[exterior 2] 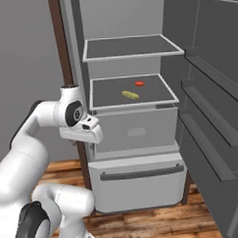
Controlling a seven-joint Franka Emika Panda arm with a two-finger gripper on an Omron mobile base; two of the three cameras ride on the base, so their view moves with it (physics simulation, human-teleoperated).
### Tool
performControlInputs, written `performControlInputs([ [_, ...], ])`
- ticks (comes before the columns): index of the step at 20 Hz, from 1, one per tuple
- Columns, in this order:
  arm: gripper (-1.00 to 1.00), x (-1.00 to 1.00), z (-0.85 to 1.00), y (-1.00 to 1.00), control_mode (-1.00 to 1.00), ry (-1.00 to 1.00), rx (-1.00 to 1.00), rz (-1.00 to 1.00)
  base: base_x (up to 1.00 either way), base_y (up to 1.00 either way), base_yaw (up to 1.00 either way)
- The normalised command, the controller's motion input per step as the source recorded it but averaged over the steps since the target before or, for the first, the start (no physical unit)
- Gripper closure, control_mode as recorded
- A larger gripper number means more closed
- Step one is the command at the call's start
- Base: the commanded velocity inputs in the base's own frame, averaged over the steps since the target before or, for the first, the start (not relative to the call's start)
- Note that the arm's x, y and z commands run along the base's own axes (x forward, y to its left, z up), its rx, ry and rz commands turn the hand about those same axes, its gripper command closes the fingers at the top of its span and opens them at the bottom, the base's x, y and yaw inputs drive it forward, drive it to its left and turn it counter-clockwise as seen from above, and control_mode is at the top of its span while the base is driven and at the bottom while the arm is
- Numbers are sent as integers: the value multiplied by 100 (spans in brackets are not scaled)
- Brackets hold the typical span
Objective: Retrieve the butter from the fridge and place it on a plate on the dining table. Then retrieve the butter knife by the fridge and place it near the plate.
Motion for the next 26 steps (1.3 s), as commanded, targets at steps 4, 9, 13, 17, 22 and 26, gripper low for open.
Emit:
performControlInputs([
  [4,-100,0,0,0,-100,0,0,0,0,0,0],
  [9,-100,0,0,0,-100,0,0,0,0,0,0],
  [13,-100,0,0,0,100,0,0,0,13,-8,7],
  [17,-100,0,0,0,100,0,0,0,36,-20,27],
  [22,-100,0,0,0,100,0,0,0,48,-8,32],
  [26,-100,0,0,0,100,0,0,0,53,-16,38],
])
